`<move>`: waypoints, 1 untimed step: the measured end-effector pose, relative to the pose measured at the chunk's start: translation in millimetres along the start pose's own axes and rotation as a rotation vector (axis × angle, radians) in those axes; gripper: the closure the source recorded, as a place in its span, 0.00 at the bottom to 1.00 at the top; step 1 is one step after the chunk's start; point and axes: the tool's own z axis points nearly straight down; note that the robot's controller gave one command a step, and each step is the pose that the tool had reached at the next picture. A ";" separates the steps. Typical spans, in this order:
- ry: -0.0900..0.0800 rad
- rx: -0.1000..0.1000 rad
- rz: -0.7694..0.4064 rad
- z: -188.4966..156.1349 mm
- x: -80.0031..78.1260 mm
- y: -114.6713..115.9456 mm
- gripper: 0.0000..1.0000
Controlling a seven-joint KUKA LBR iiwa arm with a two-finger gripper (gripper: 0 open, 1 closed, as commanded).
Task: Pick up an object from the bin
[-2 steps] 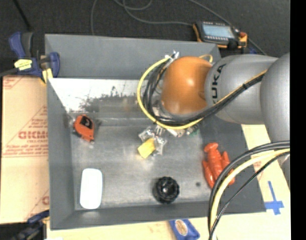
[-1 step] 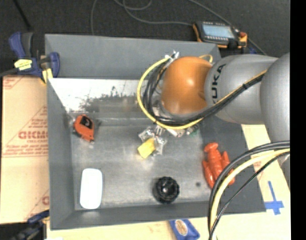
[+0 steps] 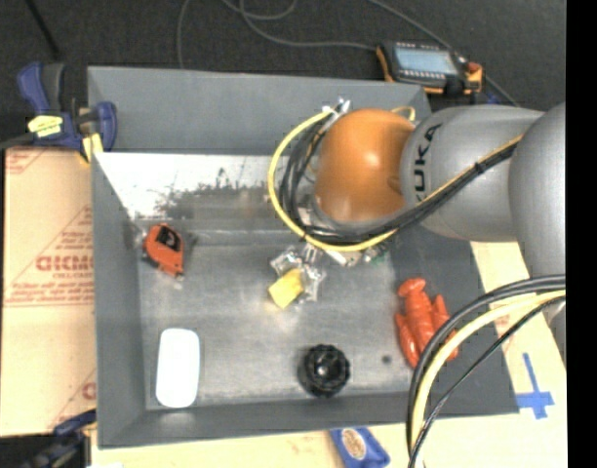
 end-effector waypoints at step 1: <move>0.002 -0.001 0.001 -6.8 0.2 -0.3 1.00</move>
Offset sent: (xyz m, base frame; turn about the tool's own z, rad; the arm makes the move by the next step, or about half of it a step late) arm 0.0000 0.0000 0.0192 0.0000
